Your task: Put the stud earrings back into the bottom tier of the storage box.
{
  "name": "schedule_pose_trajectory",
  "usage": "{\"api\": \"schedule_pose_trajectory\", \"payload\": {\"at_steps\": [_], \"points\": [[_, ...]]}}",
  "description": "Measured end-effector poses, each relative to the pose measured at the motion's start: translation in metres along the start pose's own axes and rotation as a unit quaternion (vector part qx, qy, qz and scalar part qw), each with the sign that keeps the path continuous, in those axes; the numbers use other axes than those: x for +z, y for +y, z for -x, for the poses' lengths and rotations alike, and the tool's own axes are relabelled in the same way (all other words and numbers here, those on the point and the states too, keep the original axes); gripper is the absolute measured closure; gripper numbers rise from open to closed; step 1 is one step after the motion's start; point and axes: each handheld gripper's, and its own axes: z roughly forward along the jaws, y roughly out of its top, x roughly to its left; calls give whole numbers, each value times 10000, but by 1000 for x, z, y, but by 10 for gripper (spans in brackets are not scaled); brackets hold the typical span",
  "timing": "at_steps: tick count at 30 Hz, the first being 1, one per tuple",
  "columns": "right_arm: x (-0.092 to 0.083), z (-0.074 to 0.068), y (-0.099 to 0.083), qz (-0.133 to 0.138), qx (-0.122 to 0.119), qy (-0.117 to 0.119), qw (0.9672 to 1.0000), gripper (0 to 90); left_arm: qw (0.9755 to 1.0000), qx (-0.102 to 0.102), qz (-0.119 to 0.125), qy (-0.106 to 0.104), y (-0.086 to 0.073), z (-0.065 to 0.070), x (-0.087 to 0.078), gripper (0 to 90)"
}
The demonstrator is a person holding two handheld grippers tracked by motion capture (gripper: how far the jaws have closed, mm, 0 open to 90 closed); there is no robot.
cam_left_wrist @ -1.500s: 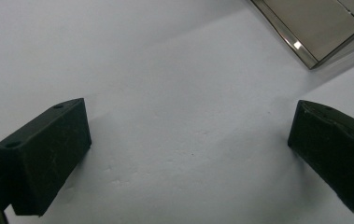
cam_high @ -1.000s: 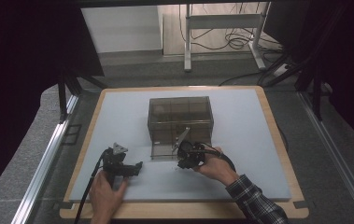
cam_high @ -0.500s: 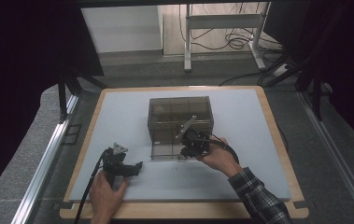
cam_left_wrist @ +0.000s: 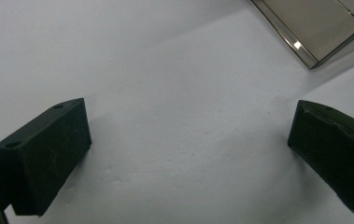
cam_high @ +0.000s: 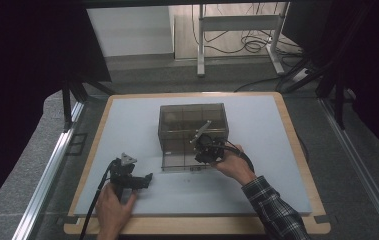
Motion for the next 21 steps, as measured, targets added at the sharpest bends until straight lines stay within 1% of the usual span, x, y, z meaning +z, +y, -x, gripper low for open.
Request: {"api": "schedule_pose_trajectory", "payload": {"at_steps": [3, 11, 17, 21], "points": [[5, 2, -1, -14, 0, -12, 10000, 830, 10000, -1, 0, -1, 0, 0, 0, 0], [16, 3, -3, -92, -19, -6, 10000, 830, 10000, -2, 2, 0, 0, 0, 0, 0], [19, 4, -5, -119, 32, 3, 9999, 825, 10000, -1, 2, 0, 0, 0, 0, 0], [21, 4, -6, -142, 14, -11, 9999, 805, 10000, -2, 2, 0, 0, 0, 0, 0]]}}
